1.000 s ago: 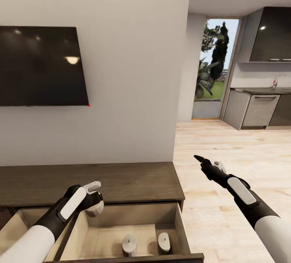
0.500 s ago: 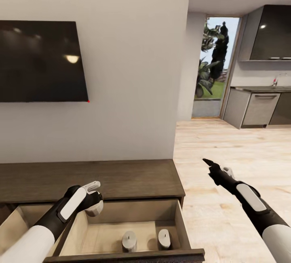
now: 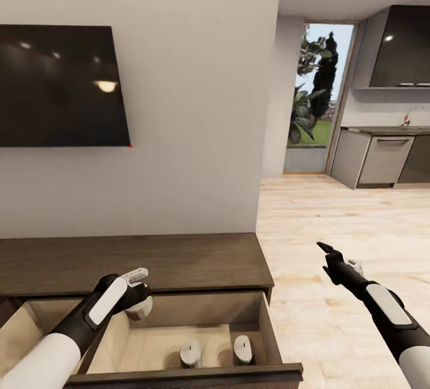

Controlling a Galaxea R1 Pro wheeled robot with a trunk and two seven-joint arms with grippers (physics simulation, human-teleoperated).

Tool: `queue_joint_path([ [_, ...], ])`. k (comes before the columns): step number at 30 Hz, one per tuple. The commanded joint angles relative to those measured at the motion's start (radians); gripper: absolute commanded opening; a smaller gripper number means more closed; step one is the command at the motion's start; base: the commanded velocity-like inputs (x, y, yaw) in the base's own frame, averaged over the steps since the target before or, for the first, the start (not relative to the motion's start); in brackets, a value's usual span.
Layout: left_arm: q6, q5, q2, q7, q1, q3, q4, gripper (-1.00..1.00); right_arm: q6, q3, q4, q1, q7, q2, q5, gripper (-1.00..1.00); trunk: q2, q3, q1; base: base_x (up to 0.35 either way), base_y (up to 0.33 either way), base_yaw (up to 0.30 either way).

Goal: Place each of the two pumpkins and all three candles from the living room inside a cabinet in the living room (use any cabinet), then make sure every cabinet is closed, and position the cauldron so it is next to a table in the living room.

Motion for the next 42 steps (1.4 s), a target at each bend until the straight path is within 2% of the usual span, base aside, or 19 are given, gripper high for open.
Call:
queue_joint_path([
  [1,0.0,0.01,0.001,0.01,-0.001,-0.005,-0.002,-1.0,0.006,-0.003,0.001,-0.001,0.001,0.0,-0.004,1.0,-0.001,-0.001,0.0,0.0,0.0,0.0],
  [4,0.0,0.01,0.002,0.01,-0.001,-0.005,-0.002,-1.0,0.006,-0.003,0.001,-0.001,0.0,0.0,-0.004,1.0,-0.001,-0.001,0.0,0.0,0.0,0.0],
  [42,0.0,0.01,0.001,0.011,-0.001,-0.004,-0.002,-1.0,0.006,-0.003,0.002,-0.001,0.0,0.003,-0.004,1.0,-0.267,-0.12,0.146,0.0,0.0,0.0],
])
